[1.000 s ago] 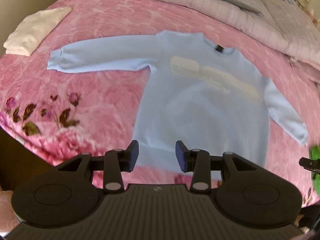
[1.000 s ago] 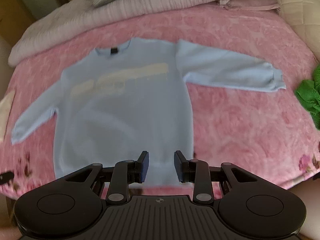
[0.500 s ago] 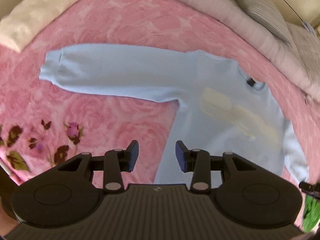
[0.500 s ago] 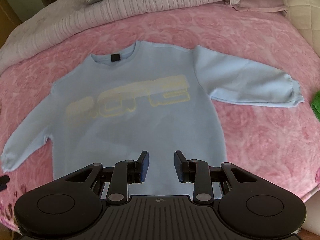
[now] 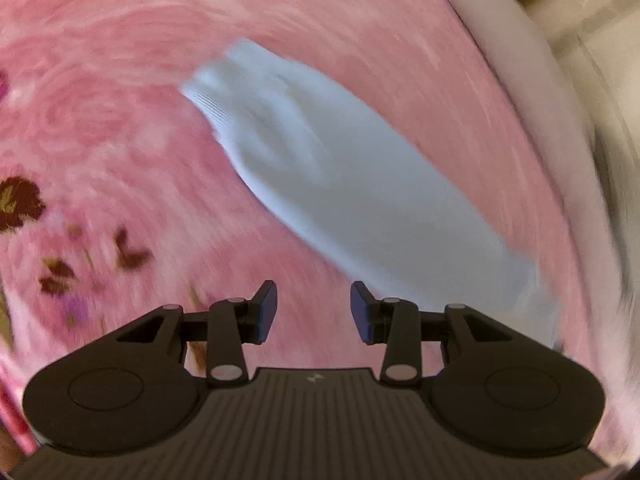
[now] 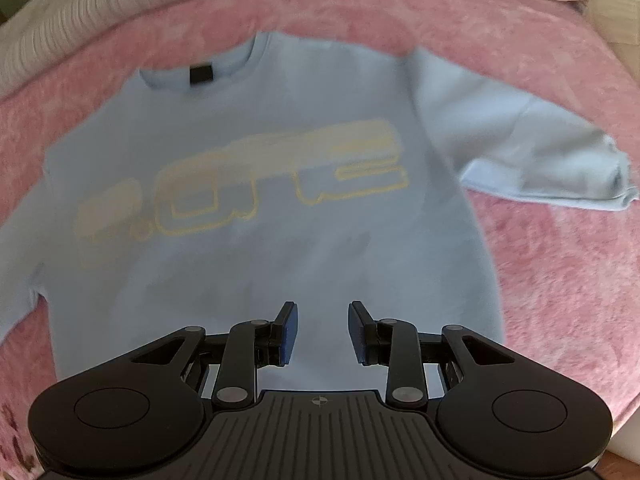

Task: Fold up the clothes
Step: 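Grasp the sleeve cuff nearest the left gripper and lift it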

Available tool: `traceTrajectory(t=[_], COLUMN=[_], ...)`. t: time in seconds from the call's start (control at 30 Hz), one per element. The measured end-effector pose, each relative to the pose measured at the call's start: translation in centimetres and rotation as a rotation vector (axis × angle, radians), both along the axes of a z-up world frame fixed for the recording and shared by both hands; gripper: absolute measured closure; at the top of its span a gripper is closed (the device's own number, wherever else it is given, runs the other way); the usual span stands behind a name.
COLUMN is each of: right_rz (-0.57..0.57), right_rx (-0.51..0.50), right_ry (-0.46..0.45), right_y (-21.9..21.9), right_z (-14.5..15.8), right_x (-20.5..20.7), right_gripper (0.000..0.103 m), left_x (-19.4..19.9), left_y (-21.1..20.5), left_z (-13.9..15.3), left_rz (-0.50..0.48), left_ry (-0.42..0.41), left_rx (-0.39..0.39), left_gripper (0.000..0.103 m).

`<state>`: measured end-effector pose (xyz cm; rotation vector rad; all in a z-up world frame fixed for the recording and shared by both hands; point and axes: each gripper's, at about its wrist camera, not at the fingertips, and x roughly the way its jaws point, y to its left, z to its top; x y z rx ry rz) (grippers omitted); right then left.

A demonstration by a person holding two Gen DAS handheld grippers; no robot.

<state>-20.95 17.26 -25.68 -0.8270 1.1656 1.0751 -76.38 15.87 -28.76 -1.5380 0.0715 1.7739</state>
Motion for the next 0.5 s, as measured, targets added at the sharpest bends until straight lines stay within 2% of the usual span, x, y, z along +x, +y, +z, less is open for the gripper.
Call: traceTrajectory(t=[0.1,0.17,0.3,0.4,0.43,0.47,0.5], right_rz=[0.019,0.022,0.024,0.025,0.025,0.026,0.026], right_rx=[-0.019,-0.023,-0.025,-0.027,-0.028,-0.028,-0.029], right_ry=[0.001,-0.004,-0.015,-0.024,-0.027,-0.03,-0.033], right_y=[-0.1,-0.1,-0.2,-0.3,-0.3,-0.3,-0.3], right_z=[-1.3,-1.8,-2.6,-3.2,-3.3,-3.5,-3.7], right_x=[-0.3,0.1,1.1,1.9,2.2,2.4,2.7], right_gripper=[0.071,0.071,0.071,0.071,0.071,0.071,0.071], left_x=[-3.1,-4.4,-5.8,-6.0,-6.0,-6.0,-5.9], left_y=[-0.9,-1.2,-0.4,0.2,0.4,0.7,0.9], left_z=[-1.3,-2.0,-3.8,-4.5,-4.5,-4.6,-4.5], left_rz=[0.18,0.263,0.31,0.315,0.302,0.289,0.275], left_ry=[-0.052,-0.068,-0.049,-0.028,-0.013,0.002,0.018], left_rx=[0.083,0.12,0.111,0.149,0.153,0.157,0.161], left_gripper=[0.068,0.068,0.068,0.071,0.078,0.092,0.098])
